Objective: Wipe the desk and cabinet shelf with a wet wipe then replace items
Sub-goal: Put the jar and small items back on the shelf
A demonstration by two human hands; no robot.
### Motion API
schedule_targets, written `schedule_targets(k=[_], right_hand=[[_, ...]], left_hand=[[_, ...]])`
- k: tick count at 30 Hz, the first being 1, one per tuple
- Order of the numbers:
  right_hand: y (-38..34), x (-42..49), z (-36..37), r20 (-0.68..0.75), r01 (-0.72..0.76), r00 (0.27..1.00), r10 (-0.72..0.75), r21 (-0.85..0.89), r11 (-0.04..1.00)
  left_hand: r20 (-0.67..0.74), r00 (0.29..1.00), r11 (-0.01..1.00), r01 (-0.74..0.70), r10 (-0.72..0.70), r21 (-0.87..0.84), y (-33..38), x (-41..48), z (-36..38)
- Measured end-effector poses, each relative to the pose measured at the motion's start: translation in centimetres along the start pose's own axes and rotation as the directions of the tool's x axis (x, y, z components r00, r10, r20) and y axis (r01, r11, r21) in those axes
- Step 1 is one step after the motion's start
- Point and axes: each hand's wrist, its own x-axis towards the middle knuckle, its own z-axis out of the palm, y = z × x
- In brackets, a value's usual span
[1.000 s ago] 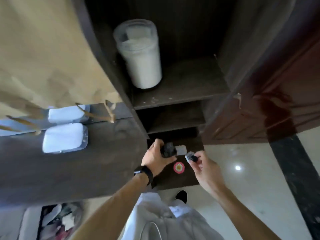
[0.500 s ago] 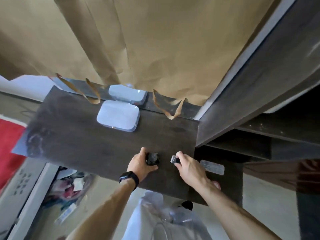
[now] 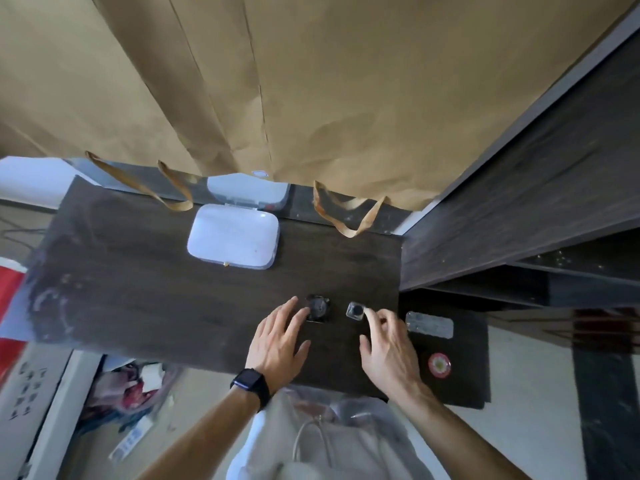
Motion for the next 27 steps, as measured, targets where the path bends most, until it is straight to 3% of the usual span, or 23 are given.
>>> schedule_targets(k=[3, 9, 15, 21, 27], right_hand=[[-0.6, -1.6, 1.1, 0.014, 0.019, 1.000, -0.019, -0.008, 1.000], [-2.2, -0.3, 1.5, 0.088, -0.017, 0.996, 0.021, -0.046, 0.999], [-2.0, 1.0, 0.9, 0.127, 0.026, 0.992, -0.010, -0.120, 0.992], [-1.4, 4.3, -0.1, 0.231, -0.019, 0.970, 0.072, -0.223, 0.975], [-0.3, 10.0, -2.2, 0.212, -0.119, 0.967, 0.139, -0.106, 0.987]], left_hand=[[0.079, 0.989, 0.985, -0.131, 0.123, 0.113, 0.0, -1.4, 0.3], [0.233, 0.971, 0.968, -0.103, 0.048, 0.230, 0.6, 0.0, 0.6], [0.266, 0.963, 0.957, -0.104, 0.030, 0.269, 2.2, 3.2, 0.7], [0.332, 0.940, 0.950, -0.171, 0.078, 0.261, 3.6, 9.5, -0.2], [0.324, 0.942, 0.948, -0.175, 0.083, 0.267, 5.2, 14.6, -0.1]])
